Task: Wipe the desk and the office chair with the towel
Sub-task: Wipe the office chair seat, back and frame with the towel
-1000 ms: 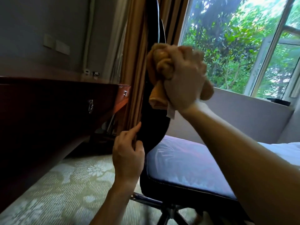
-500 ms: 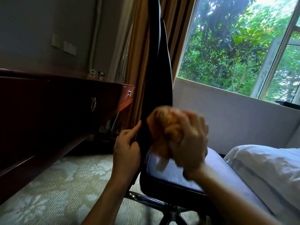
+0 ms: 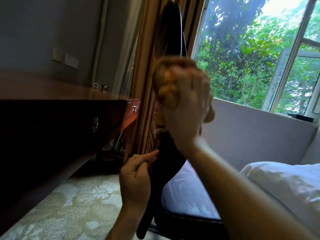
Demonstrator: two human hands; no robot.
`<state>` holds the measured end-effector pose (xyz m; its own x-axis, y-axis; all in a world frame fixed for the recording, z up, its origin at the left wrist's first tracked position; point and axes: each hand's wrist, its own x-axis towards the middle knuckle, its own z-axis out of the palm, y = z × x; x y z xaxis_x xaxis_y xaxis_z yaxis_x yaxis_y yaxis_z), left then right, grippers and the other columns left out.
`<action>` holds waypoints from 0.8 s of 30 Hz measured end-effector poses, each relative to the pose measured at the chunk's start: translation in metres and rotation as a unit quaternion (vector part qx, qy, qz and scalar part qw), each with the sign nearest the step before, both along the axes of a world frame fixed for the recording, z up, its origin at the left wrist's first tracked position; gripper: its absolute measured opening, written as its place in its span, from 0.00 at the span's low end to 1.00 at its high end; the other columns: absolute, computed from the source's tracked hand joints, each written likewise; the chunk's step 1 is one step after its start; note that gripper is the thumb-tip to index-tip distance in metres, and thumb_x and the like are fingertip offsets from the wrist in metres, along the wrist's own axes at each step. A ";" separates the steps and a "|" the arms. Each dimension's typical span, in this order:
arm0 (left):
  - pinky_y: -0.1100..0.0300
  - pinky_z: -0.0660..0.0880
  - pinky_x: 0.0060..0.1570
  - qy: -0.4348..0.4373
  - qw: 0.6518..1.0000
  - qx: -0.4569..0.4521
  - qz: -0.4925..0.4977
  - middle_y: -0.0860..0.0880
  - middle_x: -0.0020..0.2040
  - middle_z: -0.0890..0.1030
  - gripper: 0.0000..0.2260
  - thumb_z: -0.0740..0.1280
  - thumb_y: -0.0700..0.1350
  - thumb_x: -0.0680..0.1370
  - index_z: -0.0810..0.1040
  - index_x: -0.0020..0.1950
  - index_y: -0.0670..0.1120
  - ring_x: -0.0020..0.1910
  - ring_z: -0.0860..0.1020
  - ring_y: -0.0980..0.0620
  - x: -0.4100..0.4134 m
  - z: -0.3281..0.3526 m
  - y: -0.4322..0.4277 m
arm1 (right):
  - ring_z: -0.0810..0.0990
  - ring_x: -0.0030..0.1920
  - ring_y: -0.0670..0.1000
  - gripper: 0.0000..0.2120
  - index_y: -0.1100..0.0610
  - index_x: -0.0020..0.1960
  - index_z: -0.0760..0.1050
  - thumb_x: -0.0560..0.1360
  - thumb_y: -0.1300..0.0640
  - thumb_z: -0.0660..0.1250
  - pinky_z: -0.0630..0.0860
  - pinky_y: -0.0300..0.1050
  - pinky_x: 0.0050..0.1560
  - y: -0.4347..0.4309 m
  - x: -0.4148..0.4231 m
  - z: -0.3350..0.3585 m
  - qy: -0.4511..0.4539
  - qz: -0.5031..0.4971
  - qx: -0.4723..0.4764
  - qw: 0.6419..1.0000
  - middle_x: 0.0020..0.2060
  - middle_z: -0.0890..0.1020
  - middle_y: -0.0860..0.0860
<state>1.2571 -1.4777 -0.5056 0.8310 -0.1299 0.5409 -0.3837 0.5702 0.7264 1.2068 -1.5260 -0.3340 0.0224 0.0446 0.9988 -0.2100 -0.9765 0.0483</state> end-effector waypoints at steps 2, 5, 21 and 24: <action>0.54 0.76 0.43 0.016 1.000 -0.014 -0.016 0.53 0.38 0.86 0.13 0.65 0.43 0.74 0.88 0.41 0.55 0.40 0.83 0.56 0.007 0.004 -0.001 | 0.78 0.59 0.64 0.17 0.52 0.63 0.83 0.76 0.48 0.70 0.72 0.62 0.59 -0.006 -0.012 -0.052 0.072 -0.030 -0.073 0.994 0.60 0.81 0.57; 0.49 0.76 0.39 0.051 0.998 -0.008 -0.043 0.51 0.34 0.84 0.09 0.69 0.54 0.69 0.86 0.38 0.51 0.37 0.80 0.54 0.013 0.003 -0.001 | 0.79 0.59 0.64 0.14 0.50 0.60 0.85 0.77 0.46 0.73 0.73 0.62 0.58 -0.013 -0.025 -0.096 0.176 -0.053 -0.136 0.973 0.59 0.83 0.55; 0.57 0.79 0.52 -0.024 0.998 0.043 -0.027 0.55 0.43 0.87 0.17 0.61 0.40 0.72 0.87 0.39 0.56 0.47 0.85 0.58 -0.011 0.017 0.009 | 0.72 0.71 0.61 0.23 0.46 0.69 0.78 0.77 0.43 0.57 0.66 0.59 0.70 0.027 -0.039 0.113 0.103 -0.188 -0.185 0.959 0.69 0.77 0.53; 0.65 0.76 0.48 -0.065 0.995 0.064 -0.038 0.56 0.41 0.85 0.21 0.63 0.34 0.76 0.86 0.37 0.59 0.44 0.83 0.58 -0.014 0.017 0.011 | 0.73 0.71 0.63 0.23 0.51 0.67 0.80 0.80 0.42 0.58 0.70 0.61 0.69 0.009 -0.041 0.059 0.157 -0.149 -0.171 0.961 0.67 0.79 0.55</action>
